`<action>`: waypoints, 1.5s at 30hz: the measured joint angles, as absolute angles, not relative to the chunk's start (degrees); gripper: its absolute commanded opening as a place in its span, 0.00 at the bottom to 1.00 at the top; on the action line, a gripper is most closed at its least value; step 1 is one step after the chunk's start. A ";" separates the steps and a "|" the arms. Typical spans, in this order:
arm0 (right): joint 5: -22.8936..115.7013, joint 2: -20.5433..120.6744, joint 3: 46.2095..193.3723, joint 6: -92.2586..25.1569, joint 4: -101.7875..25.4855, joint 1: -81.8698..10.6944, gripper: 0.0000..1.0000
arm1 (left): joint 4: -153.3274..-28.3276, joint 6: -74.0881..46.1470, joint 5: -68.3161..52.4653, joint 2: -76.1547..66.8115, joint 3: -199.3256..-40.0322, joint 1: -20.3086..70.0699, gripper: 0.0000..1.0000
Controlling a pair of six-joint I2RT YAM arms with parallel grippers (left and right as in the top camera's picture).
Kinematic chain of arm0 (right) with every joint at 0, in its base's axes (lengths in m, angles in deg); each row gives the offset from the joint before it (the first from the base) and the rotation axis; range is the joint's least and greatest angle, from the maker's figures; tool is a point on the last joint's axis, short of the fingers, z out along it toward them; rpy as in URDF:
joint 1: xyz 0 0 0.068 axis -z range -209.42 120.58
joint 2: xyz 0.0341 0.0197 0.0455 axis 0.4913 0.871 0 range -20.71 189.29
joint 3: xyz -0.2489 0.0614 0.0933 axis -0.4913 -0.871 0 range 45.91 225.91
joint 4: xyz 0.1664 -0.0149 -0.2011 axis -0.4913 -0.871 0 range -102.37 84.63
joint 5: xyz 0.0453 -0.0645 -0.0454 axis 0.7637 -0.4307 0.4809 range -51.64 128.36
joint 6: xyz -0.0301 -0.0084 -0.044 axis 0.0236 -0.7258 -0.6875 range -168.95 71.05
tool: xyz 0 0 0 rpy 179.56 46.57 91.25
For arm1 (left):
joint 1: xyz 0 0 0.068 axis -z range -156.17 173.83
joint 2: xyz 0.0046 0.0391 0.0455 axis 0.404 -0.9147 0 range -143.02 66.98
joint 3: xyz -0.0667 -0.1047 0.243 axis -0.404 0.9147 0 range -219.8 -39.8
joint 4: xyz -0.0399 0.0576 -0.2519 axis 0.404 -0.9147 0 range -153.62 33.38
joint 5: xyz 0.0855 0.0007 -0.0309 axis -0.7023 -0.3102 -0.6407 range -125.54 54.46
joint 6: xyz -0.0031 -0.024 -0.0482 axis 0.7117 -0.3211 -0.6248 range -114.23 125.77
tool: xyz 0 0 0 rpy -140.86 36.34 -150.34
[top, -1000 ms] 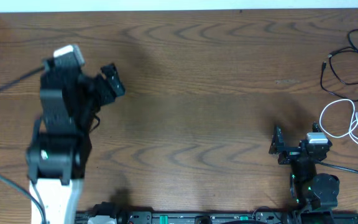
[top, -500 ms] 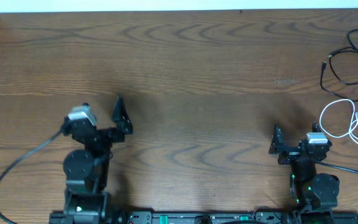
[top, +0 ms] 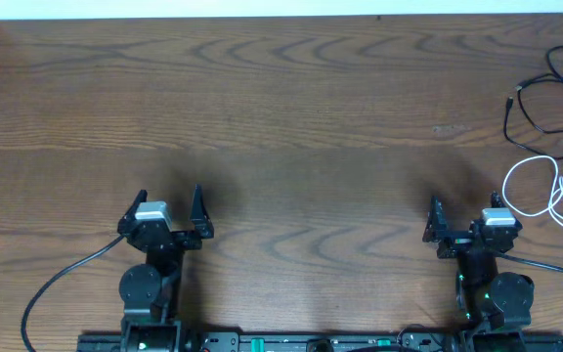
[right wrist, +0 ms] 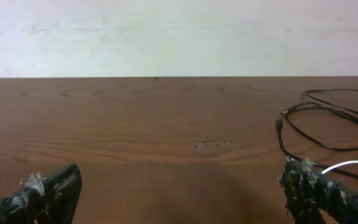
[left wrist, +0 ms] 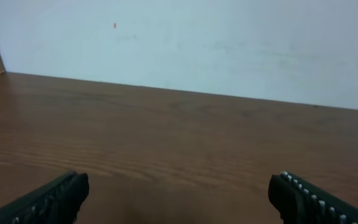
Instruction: Untangle cables
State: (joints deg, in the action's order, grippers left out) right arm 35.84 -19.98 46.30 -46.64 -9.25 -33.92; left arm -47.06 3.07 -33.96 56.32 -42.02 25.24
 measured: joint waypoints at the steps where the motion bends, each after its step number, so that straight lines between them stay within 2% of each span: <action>1: 35.84 -19.98 46.30 -46.64 -9.25 -33.89 0.99 | -47.12 3.33 -33.96 57.59 -40.91 25.09 0.98; 12: 35.84 -19.95 46.30 -46.64 -9.25 -33.89 0.99 | -56.74 4.38 -35.60 65.24 -40.32 25.04 0.98; 45: 35.84 -19.95 46.30 -46.64 -9.25 -33.92 0.99 | -57.99 4.38 -36.06 66.35 -40.82 24.41 0.98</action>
